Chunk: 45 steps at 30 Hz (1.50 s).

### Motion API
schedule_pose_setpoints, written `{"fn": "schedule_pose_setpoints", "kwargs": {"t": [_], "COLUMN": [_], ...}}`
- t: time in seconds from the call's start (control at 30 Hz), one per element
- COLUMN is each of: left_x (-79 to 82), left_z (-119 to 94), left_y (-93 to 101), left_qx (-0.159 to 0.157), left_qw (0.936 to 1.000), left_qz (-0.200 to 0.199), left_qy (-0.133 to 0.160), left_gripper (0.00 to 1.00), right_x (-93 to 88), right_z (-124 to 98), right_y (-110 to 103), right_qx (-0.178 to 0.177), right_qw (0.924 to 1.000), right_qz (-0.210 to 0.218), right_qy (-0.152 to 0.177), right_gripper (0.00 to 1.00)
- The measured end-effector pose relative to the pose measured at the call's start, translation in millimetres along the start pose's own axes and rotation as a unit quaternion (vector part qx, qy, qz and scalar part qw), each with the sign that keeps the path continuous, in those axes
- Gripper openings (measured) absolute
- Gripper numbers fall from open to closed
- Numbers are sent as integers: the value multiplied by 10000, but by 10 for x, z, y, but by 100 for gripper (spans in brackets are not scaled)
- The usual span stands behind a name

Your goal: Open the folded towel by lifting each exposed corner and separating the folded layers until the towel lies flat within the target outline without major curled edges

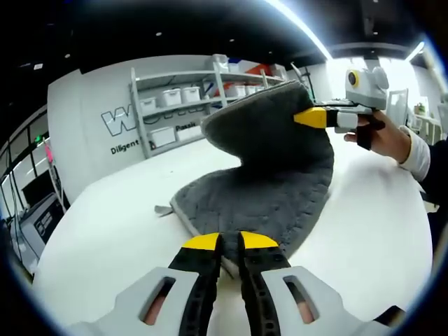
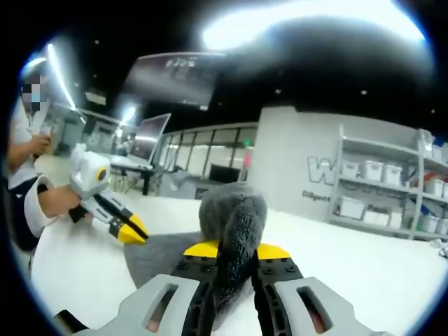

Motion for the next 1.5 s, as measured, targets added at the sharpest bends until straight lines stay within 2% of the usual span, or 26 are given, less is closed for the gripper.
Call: {"fn": "schedule_pose_setpoints", "kwargs": {"t": [0.27, 0.47, 0.63, 0.7, 1.17, 1.5], "left_x": [-2, -3, -6, -7, -10, -4], "left_z": [0, 5, 5, 4, 2, 5], "left_y": [-2, -5, -1, 0, -2, -4], "left_qx": [1, 3, 3, 3, -3, 1], "left_qw": [10000, 10000, 10000, 10000, 10000, 10000], "left_qz": [32, 43, 48, 47, 19, 19], "left_qy": [9, 11, 8, 9, 13, 14], "left_gripper": [9, 9, 9, 9, 9, 9], "right_x": [-20, -68, -96, -104, -217, -313], "right_z": [-89, -171, -236, -250, -333, -453], "right_y": [17, 43, 56, 72, 216, 258], "right_qx": [-44, -55, -61, -47, 8, -17], "right_qw": [10000, 9999, 9995, 9995, 9993, 9979], "right_qz": [-61, 96, -246, -258, 96, 186], "right_qy": [-50, -91, -187, -202, -350, -626], "right_gripper": [12, 12, 12, 12, 14, 15]}}
Point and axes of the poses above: the point that each gripper's makers call its tool centre point, and the gripper's own axes: z roughly forward along the fingers, y roughly to its right, x roughly out of its top, the point moved 10 cm from there along -z, roughly backward along the fingers, and after that the axes turned 13 degrees about -z, right-handed, at the moved point
